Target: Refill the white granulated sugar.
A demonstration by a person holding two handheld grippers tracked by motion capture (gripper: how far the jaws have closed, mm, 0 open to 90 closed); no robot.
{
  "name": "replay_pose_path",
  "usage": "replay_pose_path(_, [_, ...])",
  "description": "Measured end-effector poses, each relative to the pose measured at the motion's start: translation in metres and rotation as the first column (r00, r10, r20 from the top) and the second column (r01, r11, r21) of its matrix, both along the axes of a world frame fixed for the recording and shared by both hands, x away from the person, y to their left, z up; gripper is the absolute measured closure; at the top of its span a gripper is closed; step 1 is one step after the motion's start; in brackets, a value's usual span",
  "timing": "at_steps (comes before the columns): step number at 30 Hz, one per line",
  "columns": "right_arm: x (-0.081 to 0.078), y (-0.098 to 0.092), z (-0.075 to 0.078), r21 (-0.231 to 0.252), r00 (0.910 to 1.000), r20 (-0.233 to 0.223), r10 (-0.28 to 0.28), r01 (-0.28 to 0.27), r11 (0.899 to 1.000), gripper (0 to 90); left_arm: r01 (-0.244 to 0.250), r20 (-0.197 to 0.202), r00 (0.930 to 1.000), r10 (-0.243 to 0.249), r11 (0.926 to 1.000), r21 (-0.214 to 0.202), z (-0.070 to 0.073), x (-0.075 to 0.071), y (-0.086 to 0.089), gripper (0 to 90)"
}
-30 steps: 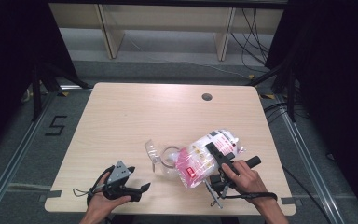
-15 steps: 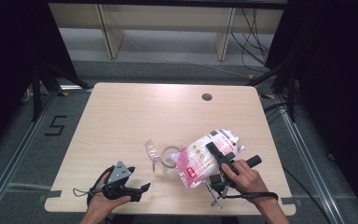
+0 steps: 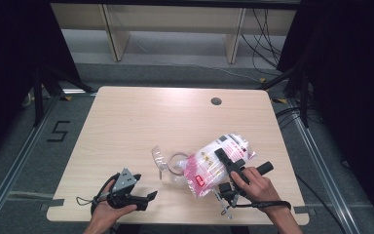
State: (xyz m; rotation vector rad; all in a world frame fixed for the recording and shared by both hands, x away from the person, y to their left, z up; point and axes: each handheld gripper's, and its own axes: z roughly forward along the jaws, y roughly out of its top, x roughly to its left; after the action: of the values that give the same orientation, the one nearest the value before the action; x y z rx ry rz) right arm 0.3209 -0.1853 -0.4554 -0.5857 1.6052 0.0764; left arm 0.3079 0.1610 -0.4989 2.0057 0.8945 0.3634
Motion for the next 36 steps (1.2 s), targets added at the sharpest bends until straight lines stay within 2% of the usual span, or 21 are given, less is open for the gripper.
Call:
replay_pose_path(3, [0.0006, 0.0003, -0.0004, -0.01, 1.0, 0.0, -0.002, 0.002, 1.0, 59.4, 0.001, 0.0, 1.0, -0.001, 1.0, -0.007, -0.0007, 0.0005, -0.0003, 15.6])
replay_pose_path(5, [0.001, 0.0005, 0.0, -0.014, 1.0, 0.006, -0.001, 0.001, 1.0, 59.6, -0.001, 0.001, 1.0, 0.001, 1.0, 0.003, -0.0007, 0.001, 0.0001, 15.6])
replay_pose_path(8, [0.0014, 0.0008, 0.0014, -0.024, 1.0, 0.007, -0.002, 0.002, 1.0, 59.7, 0.005, -0.002, 1.0, -0.005, 1.0, -0.005, -0.0005, 0.0006, 0.0, 15.6])
replay_pose_path(9, [0.0012, 0.0003, 0.0034, -0.043, 0.9999, 0.013, -0.011, 0.012, 0.999, 59.9, -0.009, 0.0, 1.0, 0.009, 0.9997, -0.024, -0.0011, 0.0003, -0.0013, 15.5])
replay_pose_path(13, [0.0008, -0.0001, 0.0034, -0.02, 0.9996, 0.0, -0.028, 0.028, 0.999, 60.1, -0.007, -0.004, 1.0, 0.007, 0.9997, -0.023, -0.0011, 0.0005, -0.001, 15.6])
replay_pose_path(16, [0.0012, -0.0001, 0.0036, -0.03, 0.9997, 0.015, -0.02, 0.021, 0.999, 60.3, -0.011, -0.002, 0.9999, 0.011, 0.9996, -0.027, -0.0014, 0.0004, -0.0017, 15.6])
replay_pose_path(21, [0.0004, 0.0003, 0.002, -0.025, 0.9995, 0.007, -0.031, 0.031, 0.999, 60.6, -0.009, -0.002, 1.0, 0.009, 0.9995, -0.029, -0.0014, 0.0005, -0.0016, 15.6])
replay_pose_path(23, [0.0004, 0.001, 0.0027, -0.037, 0.9996, 0.015, -0.025, 0.026, 0.999, 60.7, -0.008, -0.002, 1.0, 0.008, 0.9996, -0.028, -0.0014, 0.0005, -0.0016, 15.5])
replay_pose_path(24, [0.0008, 0.0011, 0.0014, -0.021, 0.9997, 0.009, -0.023, 0.023, 1.0, 60.8, -0.005, -0.001, 1.0, 0.005, 0.9997, -0.022, -0.0012, 0.0004, -0.0012, 15.6])
replay_pose_path(25, [0.0012, 0.0015, 0.0013, -0.021, 0.9997, 0.004, -0.024, 0.024, 1.0, 60.9, 0.0, 0.0, 1.0, 0.0, 1.0, 0.002, -0.0007, 0.001, 0.0001, 15.5])
replay_pose_path(26, [0.0012, 0.0015, 0.0013, -0.021, 0.9997, 0.004, -0.024, 0.024, 1.0, 60.9, 0.0, 0.0, 1.0, 0.0, 1.0, 0.002, -0.0007, 0.001, 0.0001, 15.5])
replay_pose_path(27, [0.0011, 0.0023, 0.0025, -0.04, 0.9997, 0.01, -0.023, 0.023, 0.999, 61.0, 0.0, 0.0, 1.0, 0.0, 1.0, 0.002, -0.0007, 0.0009, 0.0001, 15.5])
replay_pose_path(32, [0.0006, 0.0022, 0.0019, -0.036, 0.9997, 0.014, -0.02, 0.021, 0.999, 61.2, -0.001, 0.002, 1.0, 0.001, 1.0, 0.002, -0.0006, 0.0008, 0.0001, 15.6])
replay_pose_path(33, [0.0009, 0.0025, 0.0017, -0.039, 0.9998, 0.01, -0.019, 0.02, 0.999, 61.4, 0.001, -0.001, 1.0, -0.001, 1.0, -0.008, -0.0006, 0.0004, -0.0003, 15.6])
replay_pose_path(35, [0.0017, 0.0028, 0.0035, -0.076, 0.9996, 0.027, -0.008, 0.01, 0.997, 61.5, -0.01, 0.0, 0.9999, 0.01, 0.9998, -0.019, -0.0008, -0.0002, -0.0014, 15.6])
replay_pose_path(36, [0.0017, 0.0028, 0.0035, -0.076, 0.9996, 0.027, -0.008, 0.01, 0.997, 61.5, -0.01, 0.0, 0.9999, 0.01, 0.9998, -0.019, -0.0008, -0.0002, -0.0014, 15.6])
